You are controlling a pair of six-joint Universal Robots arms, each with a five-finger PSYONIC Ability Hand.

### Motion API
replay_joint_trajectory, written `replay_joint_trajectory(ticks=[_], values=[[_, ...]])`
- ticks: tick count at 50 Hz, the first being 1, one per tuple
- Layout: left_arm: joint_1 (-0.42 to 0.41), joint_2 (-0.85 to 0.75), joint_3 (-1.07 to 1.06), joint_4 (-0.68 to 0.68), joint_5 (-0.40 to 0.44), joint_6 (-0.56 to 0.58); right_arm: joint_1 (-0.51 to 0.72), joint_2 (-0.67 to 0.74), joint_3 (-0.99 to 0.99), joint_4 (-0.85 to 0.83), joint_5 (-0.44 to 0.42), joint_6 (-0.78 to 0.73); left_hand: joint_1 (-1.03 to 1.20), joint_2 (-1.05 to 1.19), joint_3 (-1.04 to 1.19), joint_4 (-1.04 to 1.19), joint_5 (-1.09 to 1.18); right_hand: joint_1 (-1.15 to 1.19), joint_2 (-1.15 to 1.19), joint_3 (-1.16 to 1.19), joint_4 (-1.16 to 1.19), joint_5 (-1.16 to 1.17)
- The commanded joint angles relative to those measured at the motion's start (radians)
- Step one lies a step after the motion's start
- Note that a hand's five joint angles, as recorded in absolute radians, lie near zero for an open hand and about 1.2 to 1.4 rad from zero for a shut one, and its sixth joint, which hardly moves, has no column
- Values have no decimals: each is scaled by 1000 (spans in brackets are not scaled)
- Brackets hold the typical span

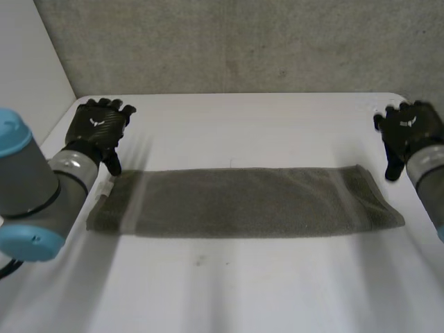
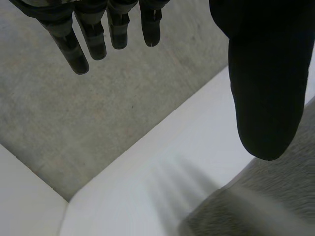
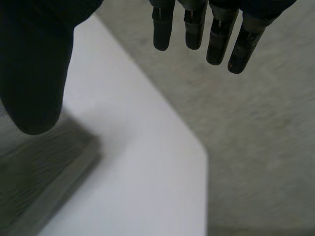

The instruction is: Fold the laundry

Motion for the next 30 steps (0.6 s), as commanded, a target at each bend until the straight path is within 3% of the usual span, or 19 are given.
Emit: replay_joint_trajectory(ticks=[1, 7, 17, 18, 19, 20, 30], values=[[2, 26, -176, 110, 6, -233, -85, -22, 164, 69, -109, 1, -2, 8, 8, 6, -32, 50, 34, 49, 29, 29], [8, 26, -196, 158, 6, -244, -128, 65, 201, -13, -155, -6, -2, 8, 8, 6, -32, 337, 321, 336, 316, 316], [21, 33, -211, 186, 5, -247, -139, 173, 201, -111, -163, -20, -2, 8, 8, 6, -32, 600, 583, 598, 578, 578], [21, 33, -211, 186, 5, -247, -141, 187, 196, -119, -163, -20, -2, 8, 8, 6, -32, 765, 749, 764, 744, 744], [21, 36, -211, 186, 3, -247, -141, 187, 196, -119, -163, -20, -2, 8, 8, 6, -32, 767, 750, 765, 745, 745], [21, 36, -211, 186, 3, -247, -145, 195, 190, -129, -156, -22, -2, 8, 8, 6, -32, 1148, 1131, 1146, 1126, 1126], [19, 56, -216, 186, 3, -250, -283, 83, 168, -263, 5, -129, -2, 8, 8, 6, -32, 1186, 1169, 1184, 1164, 1164]])
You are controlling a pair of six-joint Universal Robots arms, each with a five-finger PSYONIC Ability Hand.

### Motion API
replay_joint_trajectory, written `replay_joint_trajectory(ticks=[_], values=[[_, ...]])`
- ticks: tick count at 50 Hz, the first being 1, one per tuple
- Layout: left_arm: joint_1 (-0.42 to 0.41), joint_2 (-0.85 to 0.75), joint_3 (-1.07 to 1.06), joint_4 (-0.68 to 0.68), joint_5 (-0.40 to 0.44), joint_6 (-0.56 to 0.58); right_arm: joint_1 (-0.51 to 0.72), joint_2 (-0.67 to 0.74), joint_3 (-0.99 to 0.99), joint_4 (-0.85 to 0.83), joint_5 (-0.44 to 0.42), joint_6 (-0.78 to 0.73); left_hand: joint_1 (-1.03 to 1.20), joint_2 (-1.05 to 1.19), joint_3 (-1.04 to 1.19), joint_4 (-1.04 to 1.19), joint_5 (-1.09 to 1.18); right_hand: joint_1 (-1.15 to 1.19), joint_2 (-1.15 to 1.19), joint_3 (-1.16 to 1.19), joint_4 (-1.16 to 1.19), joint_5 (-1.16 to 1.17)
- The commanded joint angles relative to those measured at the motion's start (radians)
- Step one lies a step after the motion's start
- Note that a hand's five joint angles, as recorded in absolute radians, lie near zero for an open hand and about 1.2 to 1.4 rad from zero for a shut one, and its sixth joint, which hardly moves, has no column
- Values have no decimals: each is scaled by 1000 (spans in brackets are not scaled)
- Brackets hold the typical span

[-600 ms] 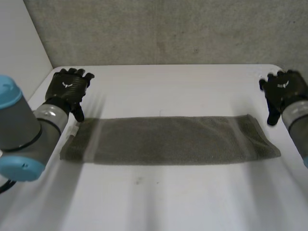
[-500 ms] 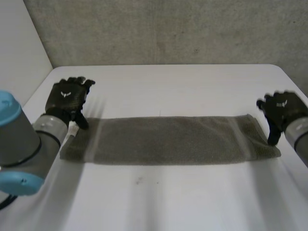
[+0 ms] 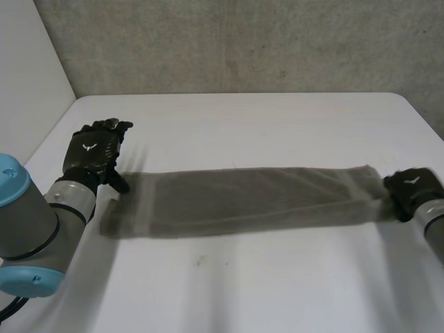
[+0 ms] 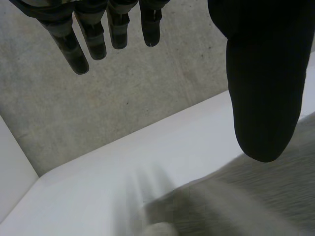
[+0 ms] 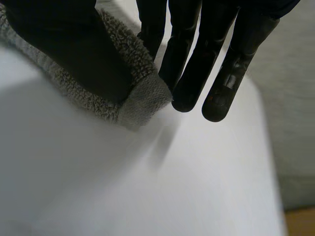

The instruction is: Fold the laundry

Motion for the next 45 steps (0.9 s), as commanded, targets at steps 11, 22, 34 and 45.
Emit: replay_joint_trajectory(ticks=[11, 22, 34, 45], values=[[0, 21, -3, -1, -3, -6, -4, -158, -64, -103, 122, -189, -2, 9, 8, 6, -32, 536, 377, 379, 377, 419], [0, 28, -10, -1, -2, -6, 469, -164, -122, -142, -101, -146, -2, 9, 8, 6, -32, 536, 377, 379, 377, 419], [-6, 28, -20, 1, -2, -6, 806, 181, -197, -214, -141, -143, -2, 9, 8, 6, -32, 536, 377, 379, 377, 419], [-27, 25, -26, -1, -3, -6, 763, 2, -171, -192, 20, 38, -2, 9, 8, 6, -32, -685, -845, -842, -845, -803]])
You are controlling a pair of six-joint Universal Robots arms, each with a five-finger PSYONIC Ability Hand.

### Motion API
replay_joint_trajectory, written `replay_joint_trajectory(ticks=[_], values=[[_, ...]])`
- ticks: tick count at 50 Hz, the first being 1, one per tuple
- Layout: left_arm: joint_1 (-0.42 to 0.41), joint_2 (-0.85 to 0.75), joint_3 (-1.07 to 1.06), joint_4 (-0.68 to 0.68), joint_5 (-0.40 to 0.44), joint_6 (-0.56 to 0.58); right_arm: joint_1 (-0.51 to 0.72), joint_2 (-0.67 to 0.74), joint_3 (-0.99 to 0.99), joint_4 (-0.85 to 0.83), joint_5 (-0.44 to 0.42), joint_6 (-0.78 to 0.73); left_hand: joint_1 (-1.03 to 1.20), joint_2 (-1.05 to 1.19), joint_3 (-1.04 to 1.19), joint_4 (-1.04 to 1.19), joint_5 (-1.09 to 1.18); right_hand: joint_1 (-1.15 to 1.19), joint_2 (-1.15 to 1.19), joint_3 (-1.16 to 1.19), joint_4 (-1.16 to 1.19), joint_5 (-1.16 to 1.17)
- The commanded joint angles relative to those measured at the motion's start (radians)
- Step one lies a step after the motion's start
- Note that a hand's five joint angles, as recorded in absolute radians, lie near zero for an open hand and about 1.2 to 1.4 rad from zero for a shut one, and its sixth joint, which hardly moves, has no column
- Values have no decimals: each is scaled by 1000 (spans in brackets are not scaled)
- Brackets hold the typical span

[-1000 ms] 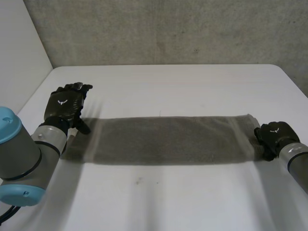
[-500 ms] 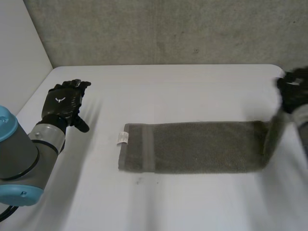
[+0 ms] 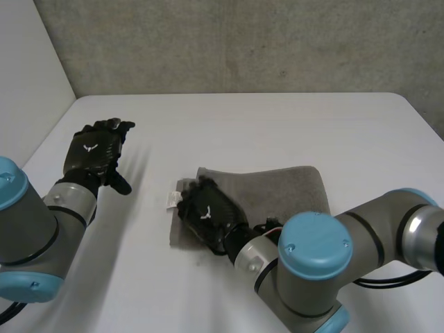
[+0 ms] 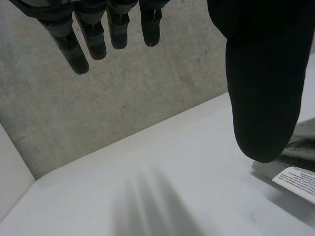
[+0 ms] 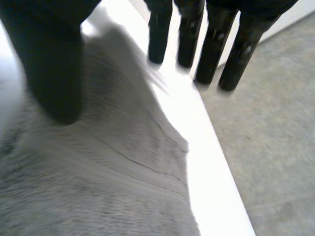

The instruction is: Fold the laundry

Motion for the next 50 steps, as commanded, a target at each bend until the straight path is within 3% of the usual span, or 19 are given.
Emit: replay_joint_trajectory(ticks=[1, 3, 9, 15, 21, 22, 23, 25, 26, 28, 39, 45, 46, 47, 48, 50], values=[[-29, -2, 3, 0, -3, -2, -52, -169, 26, 20, 136, 164, -2, 9, 8, 7, -32, -339, -439, -442, -440, -454], [-53, -7, 11, 0, -3, -3, -144, -231, 68, 64, 168, 268, -2, 9, 8, 7, -32, -339, -439, -442, -440, -454], [-178, -31, 69, -3, -5, -2, -299, -329, 143, 222, 144, 386, -2, 9, 8, 7, -32, -339, -439, -442, -440, -454], [-319, -123, 158, -11, -8, 5, -420, -337, 232, 296, 135, 397, -2, 9, 8, 7, -32, -339, -439, -442, -440, -454], [-346, -207, 192, -9, -40, 6, -514, -331, 342, 263, 127, 388, -2, 9, 8, 7, -32, -339, -439, -442, -440, -454], [-346, -214, 192, -9, -51, 6, -537, -320, 359, 234, 125, 386, -2, 9, 8, 7, -32, -76, -176, -179, -177, -191], [-346, -214, 192, -9, -51, 6, -537, -320, 359, 233, 125, 386, -2, 9, 8, 7, -32, -73, -173, -176, -174, -188], [-341, -209, 186, -9, -61, 5, -554, -294, 362, 186, 119, 383, -2, 9, 8, 7, -32, 509, 409, 406, 407, 394], [-341, -209, 186, -9, -61, 5, -554, -294, 362, 186, 119, 383, -2, 9, 8, 7, -32, 511, 411, 408, 410, 396], [-339, -198, 178, -11, -64, 3, -554, -278, 352, 177, 119, 377, -2, 9, 8, 7, -32, 865, 765, 762, 763, 750], [-300, -100, 114, -5, -80, 0, -522, -311, 263, 166, 128, 370, -2, 9, 8, 7, -32, 883, 783, 780, 782, 768], [-267, -83, 102, -2, -80, -2, -362, -343, 192, 198, 148, 388, -2, 9, 8, 7, -32, 883, 783, 780, 782, 768], [-266, -82, 99, -3, -80, -2, -344, -344, 200, 209, 157, 409, -2, 9, 8, 7, -32, 509, 409, 406, 408, 394], [-266, -82, 98, -3, -80, -2, -344, -344, 200, 209, 158, 409, -2, 9, 8, 7, -32, 505, 405, 402, 404, 390], [-266, -82, 92, -2, -80, -2, -345, -346, 216, 218, 171, 434, -2, 9, 8, 7, -32, 270, 170, 167, 169, 155], [-263, -82, 89, -2, -80, -2, -348, -347, 236, 227, 185, 454, -2, 9, 8, 7, -32, 250, 150, 147, 149, 135]])
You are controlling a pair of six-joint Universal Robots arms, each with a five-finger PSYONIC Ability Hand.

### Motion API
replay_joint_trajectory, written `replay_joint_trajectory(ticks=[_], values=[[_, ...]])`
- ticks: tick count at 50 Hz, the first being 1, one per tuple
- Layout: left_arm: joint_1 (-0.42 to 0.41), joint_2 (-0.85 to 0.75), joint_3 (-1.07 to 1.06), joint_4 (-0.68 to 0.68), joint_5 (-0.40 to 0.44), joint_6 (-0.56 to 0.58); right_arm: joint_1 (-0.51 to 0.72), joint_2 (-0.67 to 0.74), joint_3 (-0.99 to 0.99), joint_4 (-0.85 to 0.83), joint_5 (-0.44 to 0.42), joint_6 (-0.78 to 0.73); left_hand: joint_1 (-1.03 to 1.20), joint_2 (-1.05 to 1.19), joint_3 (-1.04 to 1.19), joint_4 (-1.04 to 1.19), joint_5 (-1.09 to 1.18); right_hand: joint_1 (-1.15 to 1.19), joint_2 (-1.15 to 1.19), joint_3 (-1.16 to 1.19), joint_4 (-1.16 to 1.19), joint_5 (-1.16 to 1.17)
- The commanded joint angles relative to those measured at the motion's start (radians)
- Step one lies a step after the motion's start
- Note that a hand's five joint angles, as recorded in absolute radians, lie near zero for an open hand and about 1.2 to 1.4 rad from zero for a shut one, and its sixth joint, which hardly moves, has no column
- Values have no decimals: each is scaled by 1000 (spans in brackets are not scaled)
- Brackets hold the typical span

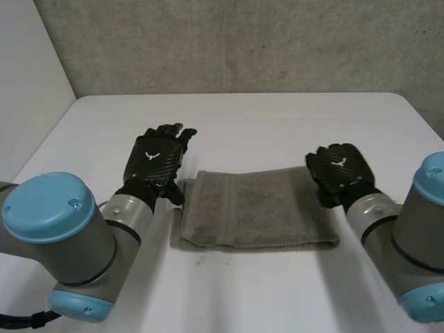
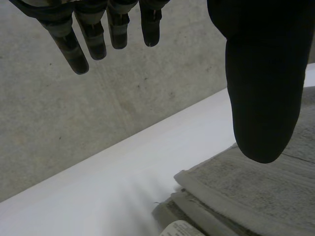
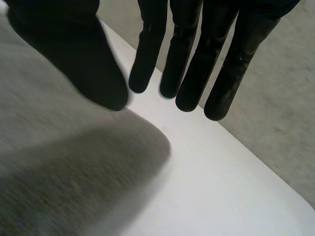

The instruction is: Fold the laundry

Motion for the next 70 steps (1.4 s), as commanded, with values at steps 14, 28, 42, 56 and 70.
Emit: replay_joint_trajectory(ticks=[14, 28, 42, 56, 70], values=[[17, -2, -17, 2, 2, 0, -82, -12, 205, 25, 3, 79, -2, 9, 8, 7, -32, -169, -336, -340, -345, -330], [18, -1, -23, 2, 2, 0, -116, 20, 222, -65, -24, 89, -2, 9, 8, 7, -32, 83, -84, -88, -93, -78], [21, 7, -26, 4, -4, 0, -101, 0, 104, -65, -52, 74, -2, 9, 8, 7, -32, 496, 329, 326, 321, 335], [69, 56, -26, 4, -79, -3, 389, 185, -272, 67, -55, 50, -2, 9, 8, 7, -32, 496, 329, 326, 321, 335], [72, 58, -26, 2, -81, -37, 467, 225, -381, 75, -17, 103, -2, 9, 8, 7, -32, -726, -892, -896, -901, -886]])
